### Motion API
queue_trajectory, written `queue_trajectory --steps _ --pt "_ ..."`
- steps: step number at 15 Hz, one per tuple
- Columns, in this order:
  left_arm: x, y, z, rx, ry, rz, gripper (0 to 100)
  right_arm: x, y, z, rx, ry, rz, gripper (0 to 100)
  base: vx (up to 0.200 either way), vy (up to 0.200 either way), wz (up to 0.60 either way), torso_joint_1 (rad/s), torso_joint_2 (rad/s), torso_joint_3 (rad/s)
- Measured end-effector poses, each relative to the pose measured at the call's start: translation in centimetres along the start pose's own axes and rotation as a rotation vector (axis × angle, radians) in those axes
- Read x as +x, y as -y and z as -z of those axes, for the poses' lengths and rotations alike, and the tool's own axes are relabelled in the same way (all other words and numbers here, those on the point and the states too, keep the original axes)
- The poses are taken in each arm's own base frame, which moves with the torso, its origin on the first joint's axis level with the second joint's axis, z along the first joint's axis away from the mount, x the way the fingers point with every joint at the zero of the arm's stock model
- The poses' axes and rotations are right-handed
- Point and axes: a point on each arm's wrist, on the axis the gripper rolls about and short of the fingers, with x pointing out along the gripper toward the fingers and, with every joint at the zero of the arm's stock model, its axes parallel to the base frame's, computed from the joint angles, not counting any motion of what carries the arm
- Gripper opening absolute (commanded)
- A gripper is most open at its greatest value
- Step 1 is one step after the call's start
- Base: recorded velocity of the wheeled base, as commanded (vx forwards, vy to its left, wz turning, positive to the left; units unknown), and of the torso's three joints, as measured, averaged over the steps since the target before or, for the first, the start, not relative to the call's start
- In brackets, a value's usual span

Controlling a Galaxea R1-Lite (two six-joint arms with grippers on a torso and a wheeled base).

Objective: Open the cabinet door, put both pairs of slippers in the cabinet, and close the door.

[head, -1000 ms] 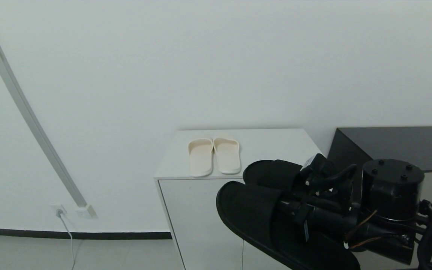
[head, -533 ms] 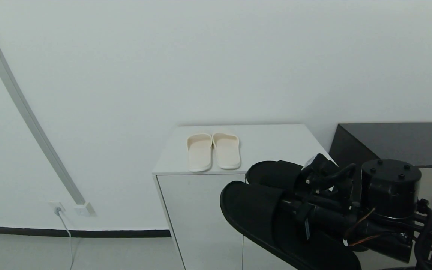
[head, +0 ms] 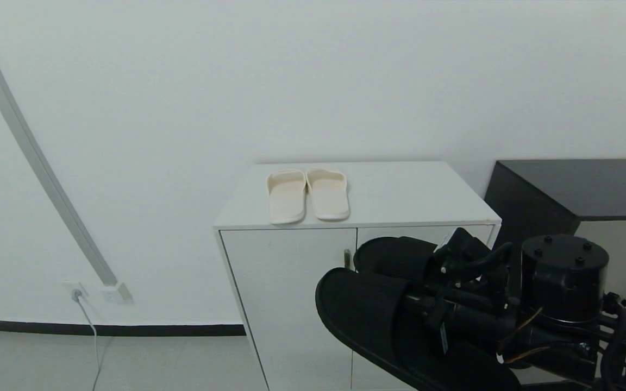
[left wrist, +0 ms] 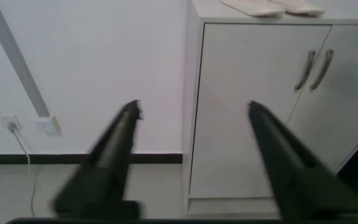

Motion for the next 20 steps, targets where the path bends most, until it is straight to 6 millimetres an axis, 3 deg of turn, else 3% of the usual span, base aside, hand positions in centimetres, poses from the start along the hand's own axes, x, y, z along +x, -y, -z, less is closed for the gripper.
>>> queue_trajectory --steps 12,20 --pt "0.01 0.00 0.04 0.003 -0.001 0.000 100 -0.08 -0.29 0.15 -0.005 -0.005 -0.010 0 0.000 0.000 0.00 -0.184 0.51 0.325" --pt "0.01 0.00 0.04 0.005 -0.001 0.000 100 -0.42 -0.59 0.29 -0.007 -0.009 -0.018 0 0.000 0.000 0.00 -0.103 0.46 0.352"
